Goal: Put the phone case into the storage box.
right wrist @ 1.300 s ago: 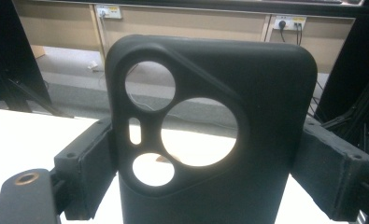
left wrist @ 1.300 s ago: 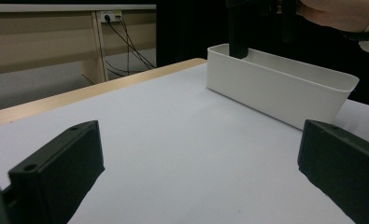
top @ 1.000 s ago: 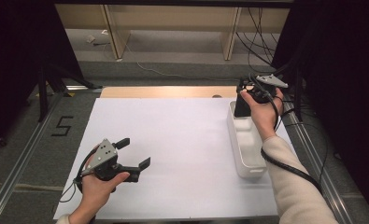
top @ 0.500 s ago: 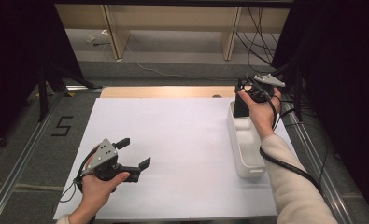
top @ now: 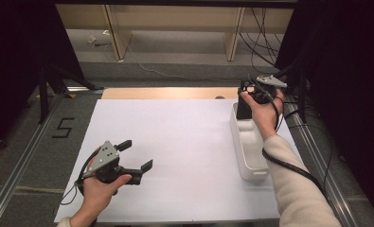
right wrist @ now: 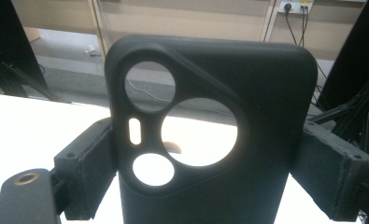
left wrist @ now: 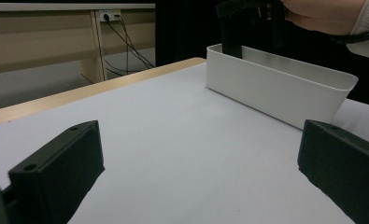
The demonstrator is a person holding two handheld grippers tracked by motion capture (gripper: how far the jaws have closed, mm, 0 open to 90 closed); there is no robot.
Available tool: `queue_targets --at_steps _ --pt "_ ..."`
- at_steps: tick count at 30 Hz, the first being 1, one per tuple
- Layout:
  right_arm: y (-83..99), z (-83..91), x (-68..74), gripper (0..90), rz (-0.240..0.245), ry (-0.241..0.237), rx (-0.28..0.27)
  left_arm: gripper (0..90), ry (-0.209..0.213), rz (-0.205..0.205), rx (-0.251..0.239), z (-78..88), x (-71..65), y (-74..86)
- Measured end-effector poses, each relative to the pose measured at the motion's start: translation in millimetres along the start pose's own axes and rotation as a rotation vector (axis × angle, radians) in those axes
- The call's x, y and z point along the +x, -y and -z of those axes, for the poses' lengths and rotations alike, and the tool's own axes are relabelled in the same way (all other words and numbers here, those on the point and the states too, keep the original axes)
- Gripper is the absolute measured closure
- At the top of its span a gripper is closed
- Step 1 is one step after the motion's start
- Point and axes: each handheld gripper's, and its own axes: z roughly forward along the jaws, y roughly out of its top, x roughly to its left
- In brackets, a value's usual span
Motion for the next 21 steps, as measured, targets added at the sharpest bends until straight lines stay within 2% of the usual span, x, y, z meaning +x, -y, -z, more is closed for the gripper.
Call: queue_targets --at_steps 21 --pt "4.9 -7.8 -1.5 15.1 0.005 0.004 0.031 0.0 0.001 0.003 0.002 -0.2 -0.3 0.2"
